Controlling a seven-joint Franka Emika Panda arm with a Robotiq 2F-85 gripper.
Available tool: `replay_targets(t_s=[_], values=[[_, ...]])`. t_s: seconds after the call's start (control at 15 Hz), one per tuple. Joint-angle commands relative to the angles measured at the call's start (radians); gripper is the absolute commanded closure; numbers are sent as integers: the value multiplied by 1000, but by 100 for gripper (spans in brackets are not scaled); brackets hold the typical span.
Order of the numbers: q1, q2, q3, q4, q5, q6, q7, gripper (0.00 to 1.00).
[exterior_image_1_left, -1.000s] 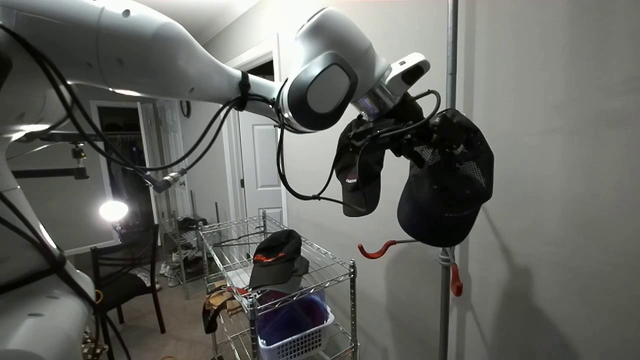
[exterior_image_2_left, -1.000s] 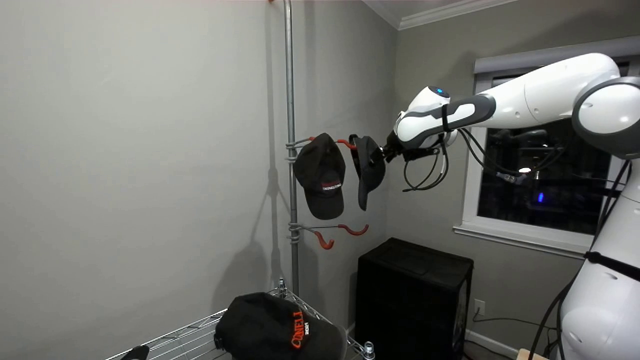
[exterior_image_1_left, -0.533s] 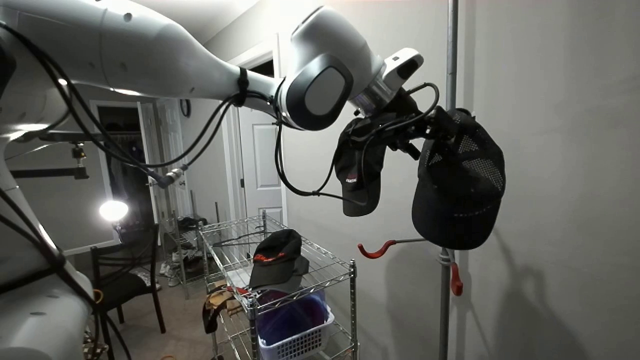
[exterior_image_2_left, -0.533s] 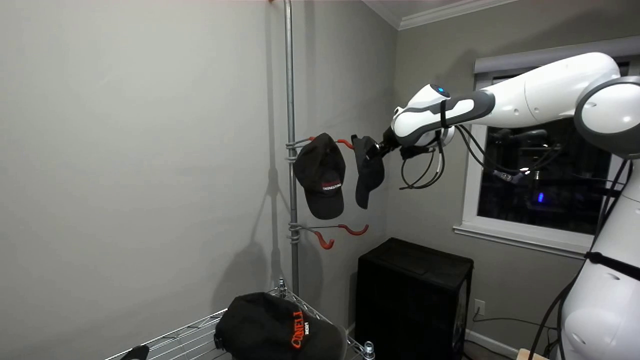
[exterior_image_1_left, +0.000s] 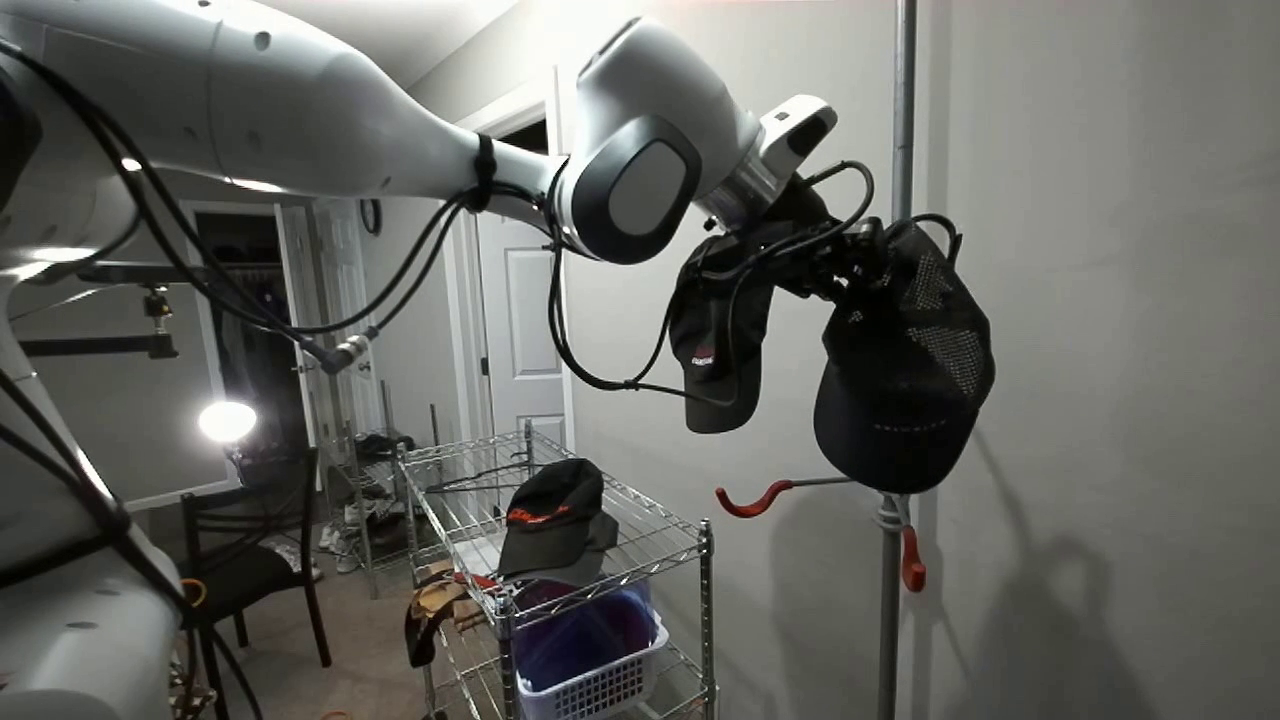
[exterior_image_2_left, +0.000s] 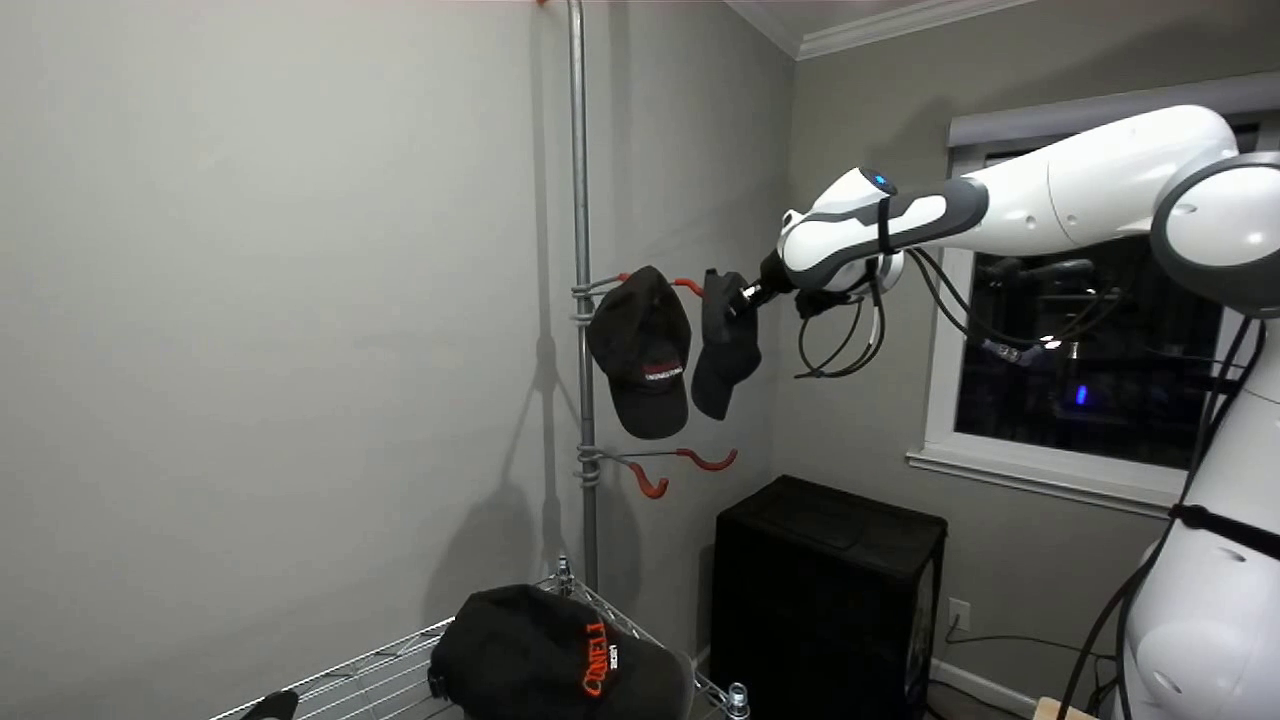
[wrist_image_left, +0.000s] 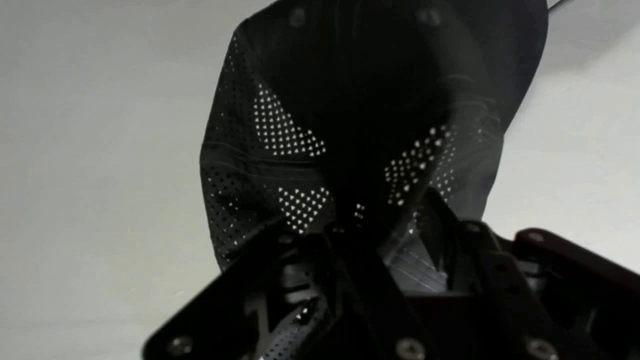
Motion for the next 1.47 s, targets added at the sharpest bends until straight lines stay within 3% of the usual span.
replay_targets(t_s=[0.0,0.33,0.47,1.07,1.4], values=[[28,-8,-19,-19,42,36,-61,91],[32,-32,-28,-37,21,64,-45,99],[23,-54,-25,-52,6,96,-26,95],[-11,-227,3,-149,-58,206,17,95],[-52,-342,43,-198,-123,139,65,96]])
